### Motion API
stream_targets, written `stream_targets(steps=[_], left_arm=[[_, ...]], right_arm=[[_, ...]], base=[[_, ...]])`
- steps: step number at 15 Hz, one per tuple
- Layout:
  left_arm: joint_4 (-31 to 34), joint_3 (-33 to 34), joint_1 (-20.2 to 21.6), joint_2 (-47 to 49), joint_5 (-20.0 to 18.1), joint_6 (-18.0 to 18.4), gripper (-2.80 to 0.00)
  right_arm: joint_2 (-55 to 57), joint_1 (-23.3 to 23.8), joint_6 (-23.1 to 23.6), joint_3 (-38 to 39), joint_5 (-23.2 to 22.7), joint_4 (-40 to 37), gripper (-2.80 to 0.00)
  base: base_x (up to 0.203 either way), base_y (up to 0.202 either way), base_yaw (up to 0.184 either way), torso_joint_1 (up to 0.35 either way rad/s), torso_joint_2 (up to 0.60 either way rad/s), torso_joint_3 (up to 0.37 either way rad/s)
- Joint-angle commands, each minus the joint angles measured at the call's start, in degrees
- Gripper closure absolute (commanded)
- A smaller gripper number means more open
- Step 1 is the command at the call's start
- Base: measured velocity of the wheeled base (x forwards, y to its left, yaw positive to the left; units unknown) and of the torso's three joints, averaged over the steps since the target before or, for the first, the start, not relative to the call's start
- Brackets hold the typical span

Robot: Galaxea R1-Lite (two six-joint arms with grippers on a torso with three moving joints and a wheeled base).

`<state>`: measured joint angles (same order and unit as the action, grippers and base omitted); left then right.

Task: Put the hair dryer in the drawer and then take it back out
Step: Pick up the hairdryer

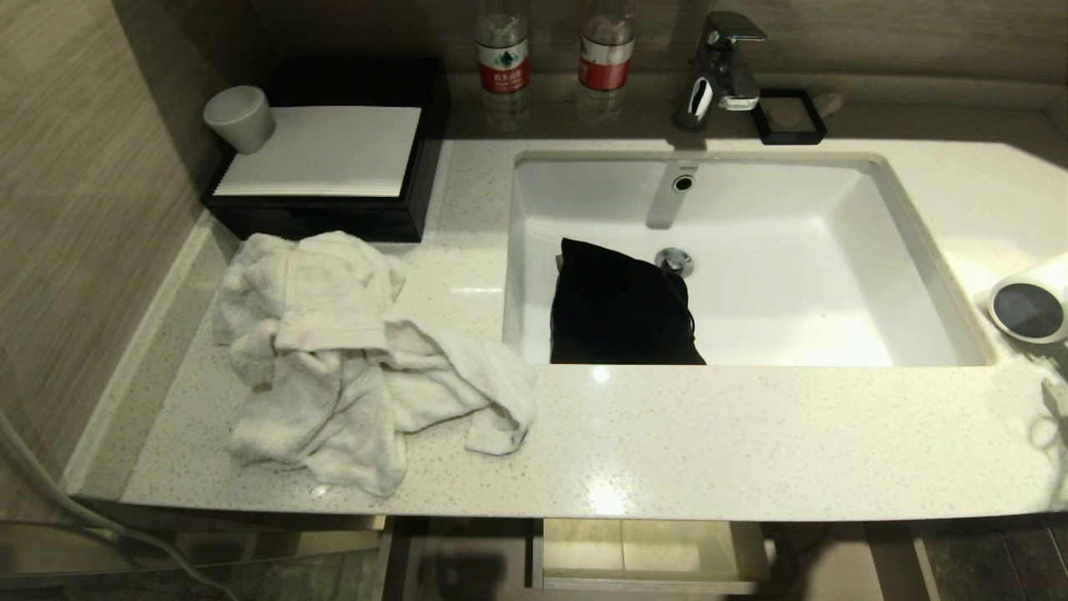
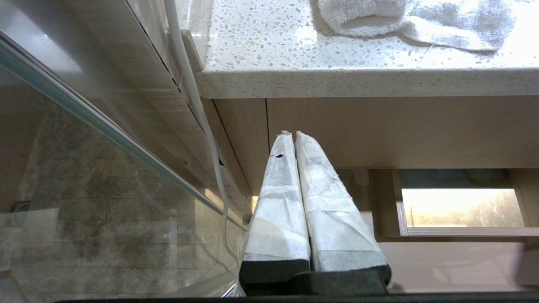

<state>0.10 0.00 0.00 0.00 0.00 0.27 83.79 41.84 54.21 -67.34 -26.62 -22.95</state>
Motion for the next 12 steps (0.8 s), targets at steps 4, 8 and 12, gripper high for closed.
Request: stream_targets(steps=[4, 8, 12], left_arm=[[-0.01, 0.0, 0.0, 0.0, 0.0, 0.0, 0.0], [-0.01, 0.06, 0.0, -0.01, 0.0, 0.0, 0.0], [-0.01, 0.01, 0.0, 0.0, 0.0, 0.0, 0.0]], right_arm=[[2.44, 0.0, -0.29, 0.47, -0.11, 1.43, -2.8], [4.6, 0.0, -0.95, 0.02, -0.28, 1.43, -2.8], [6.44, 0.0, -0.95, -0.07, -3.44, 1.6, -2.8]], base=[[0.0, 0.0, 0.0, 0.0, 0.0, 0.0], [0.0, 0.0, 0.0, 0.0, 0.0, 0.0], [0.0, 0.0, 0.0, 0.0, 0.0, 0.0]])
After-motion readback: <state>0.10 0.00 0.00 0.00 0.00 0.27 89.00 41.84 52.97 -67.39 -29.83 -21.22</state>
